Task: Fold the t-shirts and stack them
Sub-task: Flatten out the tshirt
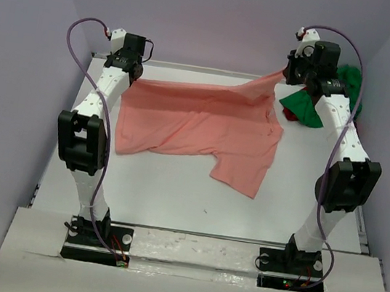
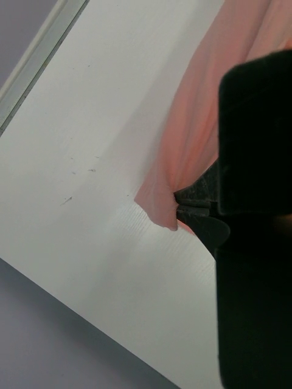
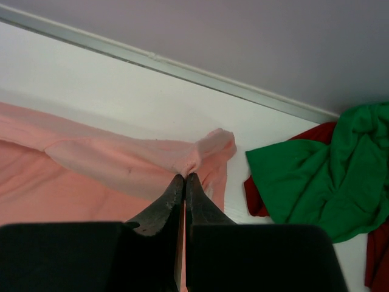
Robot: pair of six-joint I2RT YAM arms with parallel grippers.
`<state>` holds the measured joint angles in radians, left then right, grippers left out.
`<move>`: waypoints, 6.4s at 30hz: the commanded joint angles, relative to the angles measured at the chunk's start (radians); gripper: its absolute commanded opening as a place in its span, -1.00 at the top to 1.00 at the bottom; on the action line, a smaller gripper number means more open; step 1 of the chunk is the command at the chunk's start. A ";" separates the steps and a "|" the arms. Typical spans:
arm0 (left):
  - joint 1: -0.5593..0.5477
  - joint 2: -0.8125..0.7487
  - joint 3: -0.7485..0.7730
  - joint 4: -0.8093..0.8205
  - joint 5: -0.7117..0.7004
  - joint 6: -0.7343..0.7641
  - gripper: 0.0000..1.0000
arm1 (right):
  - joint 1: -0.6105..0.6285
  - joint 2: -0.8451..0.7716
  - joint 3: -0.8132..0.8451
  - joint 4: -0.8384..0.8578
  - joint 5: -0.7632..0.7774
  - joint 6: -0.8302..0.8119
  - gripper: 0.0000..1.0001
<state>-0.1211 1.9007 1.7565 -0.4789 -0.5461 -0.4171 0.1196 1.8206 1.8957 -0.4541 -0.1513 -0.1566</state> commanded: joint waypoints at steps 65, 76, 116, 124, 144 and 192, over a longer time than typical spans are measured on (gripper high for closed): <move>-0.091 -0.322 -0.125 -0.190 -0.043 -0.201 1.00 | 0.038 -0.281 -0.147 0.126 -0.123 0.200 1.00; -0.058 0.055 0.115 -0.204 0.017 -0.141 1.00 | 0.038 0.124 0.097 0.092 -0.203 0.131 1.00; -0.284 -0.987 -0.060 -0.060 0.215 0.188 1.00 | 0.023 -0.716 -0.021 -0.001 -0.074 0.132 1.00; -0.284 -1.200 -0.069 -0.069 0.389 0.192 1.00 | 0.023 -0.852 0.091 -0.083 -0.197 0.196 1.00; -0.265 -1.177 -0.055 -0.213 0.261 0.116 1.00 | 0.023 -0.796 0.215 -0.140 -0.318 0.258 1.00; -0.307 -1.200 0.072 -0.461 -0.166 0.078 1.00 | 0.041 -0.802 0.267 -0.232 0.160 0.098 1.00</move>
<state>-0.4305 0.6823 1.8008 -0.9554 -0.6369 -0.3607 0.1604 1.0477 2.1082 -0.7364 -0.0563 -0.0368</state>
